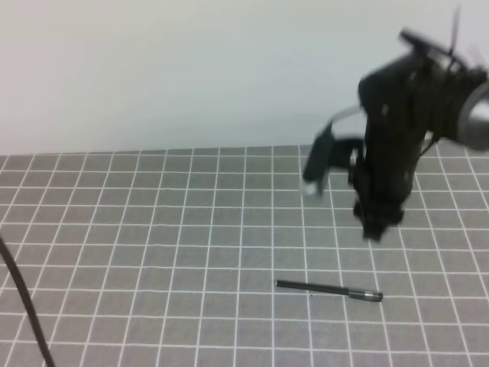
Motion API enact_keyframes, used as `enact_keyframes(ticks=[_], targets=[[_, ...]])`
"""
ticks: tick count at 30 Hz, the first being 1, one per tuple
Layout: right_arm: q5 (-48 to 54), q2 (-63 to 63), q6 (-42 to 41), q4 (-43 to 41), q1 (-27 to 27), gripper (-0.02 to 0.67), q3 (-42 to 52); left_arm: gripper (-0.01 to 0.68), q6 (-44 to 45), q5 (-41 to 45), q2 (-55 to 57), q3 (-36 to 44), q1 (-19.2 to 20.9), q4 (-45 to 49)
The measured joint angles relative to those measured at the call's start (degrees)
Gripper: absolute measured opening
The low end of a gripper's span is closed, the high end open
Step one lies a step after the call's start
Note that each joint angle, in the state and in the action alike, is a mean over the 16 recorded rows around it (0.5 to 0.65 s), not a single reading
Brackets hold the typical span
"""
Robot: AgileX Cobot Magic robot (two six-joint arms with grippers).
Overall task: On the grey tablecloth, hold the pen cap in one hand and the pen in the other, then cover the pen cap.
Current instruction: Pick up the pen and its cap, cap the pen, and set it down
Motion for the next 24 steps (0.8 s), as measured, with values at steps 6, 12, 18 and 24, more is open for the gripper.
enact_keyframes(ticks=[6,12,18,24], targets=[[1.2,-4.6,9.0,-0.4,0.0,0.164,-5.8,0.094,1.1,5.9,-10.6,9.9,1.8,-1.5],[-1.0,-11.0,19.8,-0.8,0.0,0.057,-9.4,0.092,2.4,8.1,-19.6,18.9,1.8,-1.9],[-5.9,-18.4,30.4,-0.9,0.4,0.009,-10.4,0.092,2.4,7.3,-24.0,23.0,2.2,-3.2],[-12.8,-26.1,39.5,-4.0,2.3,0.005,-7.4,0.092,-1.2,6.2,-24.8,23.9,4.0,-1.1]])
